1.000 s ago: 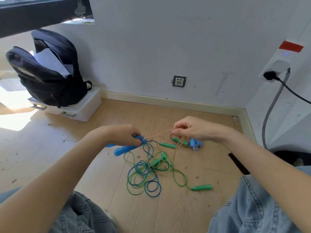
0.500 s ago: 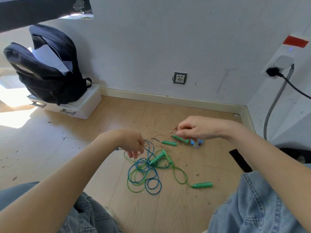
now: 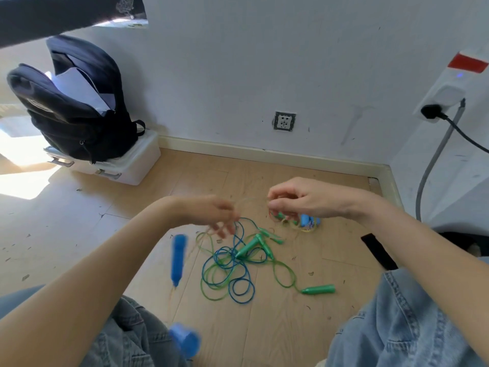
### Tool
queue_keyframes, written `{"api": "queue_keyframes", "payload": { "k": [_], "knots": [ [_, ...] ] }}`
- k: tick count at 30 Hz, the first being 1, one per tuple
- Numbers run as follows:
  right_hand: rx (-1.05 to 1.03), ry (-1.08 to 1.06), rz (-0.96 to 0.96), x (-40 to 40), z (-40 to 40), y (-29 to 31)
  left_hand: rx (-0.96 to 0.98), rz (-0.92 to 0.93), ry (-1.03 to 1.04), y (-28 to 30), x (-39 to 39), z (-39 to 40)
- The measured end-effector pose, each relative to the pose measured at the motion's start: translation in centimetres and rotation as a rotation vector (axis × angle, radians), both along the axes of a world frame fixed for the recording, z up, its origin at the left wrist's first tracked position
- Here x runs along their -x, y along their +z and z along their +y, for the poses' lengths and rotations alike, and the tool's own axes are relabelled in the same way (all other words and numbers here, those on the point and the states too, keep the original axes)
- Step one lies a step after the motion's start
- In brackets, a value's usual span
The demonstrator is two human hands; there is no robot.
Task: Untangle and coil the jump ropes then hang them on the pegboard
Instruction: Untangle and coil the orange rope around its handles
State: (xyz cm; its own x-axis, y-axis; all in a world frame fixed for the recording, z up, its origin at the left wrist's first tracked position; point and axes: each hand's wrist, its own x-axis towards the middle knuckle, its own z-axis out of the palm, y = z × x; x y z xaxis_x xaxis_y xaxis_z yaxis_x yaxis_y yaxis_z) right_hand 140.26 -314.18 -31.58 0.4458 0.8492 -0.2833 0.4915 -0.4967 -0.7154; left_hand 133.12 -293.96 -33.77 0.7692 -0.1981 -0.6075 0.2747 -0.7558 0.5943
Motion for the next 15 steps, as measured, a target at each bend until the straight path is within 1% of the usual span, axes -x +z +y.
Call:
{"api": "queue_keyframes", "payload": {
  "k": [1, 2, 3, 4, 6, 8, 9, 10, 11, 12, 13, 15],
  "knots": [
    [-0.093, 0.006, 0.066, 0.4, 0.5, 0.1, 0.197, 0.006, 0.057, 0.3, 0.1, -0.7],
    [-0.139, 0.007, 0.070, 0.6, 0.9, 0.0, 0.370, 0.010, 0.107, 0.6, 0.0, -1.2],
    [-0.136, 0.001, 0.022, 0.4, 1.1, -0.1, 0.485, 0.012, 0.140, 1.0, -0.1, -1.4],
    [-0.092, -0.013, -0.052, 0.1, 0.9, -0.2, 0.534, 0.013, 0.151, 1.3, -0.1, -1.4],
    [0.107, -0.023, -0.189, -0.9, 0.0, -0.5, 0.535, 0.035, 0.132, 1.7, 0.1, -0.8],
    [0.356, -0.029, -0.265, -1.8, -1.1, -0.9, 0.480, 0.069, 0.095, 1.9, 0.3, 0.0],
    [0.430, -0.047, -0.283, -2.1, -1.7, -1.1, 0.439, 0.076, 0.075, 1.8, 0.4, 0.3],
    [0.445, -0.072, -0.285, -2.2, -2.0, -1.2, 0.399, 0.074, 0.049, 1.8, 0.5, 0.5],
    [0.395, -0.100, -0.258, -2.1, -2.1, -1.1, 0.372, 0.071, 0.017, 1.7, 0.6, 0.5],
    [0.291, -0.129, -0.195, -1.9, -1.9, -0.9, 0.379, 0.076, -0.010, 1.5, 0.7, 0.4],
    [0.168, -0.143, -0.112, -1.4, -1.4, -0.6, 0.428, 0.092, -0.025, 1.4, 0.7, 0.2],
    [-0.013, -0.108, 0.017, -0.4, -0.1, -0.2, 0.611, 0.113, 0.011, 1.4, 0.4, -0.1]
  ]
}}
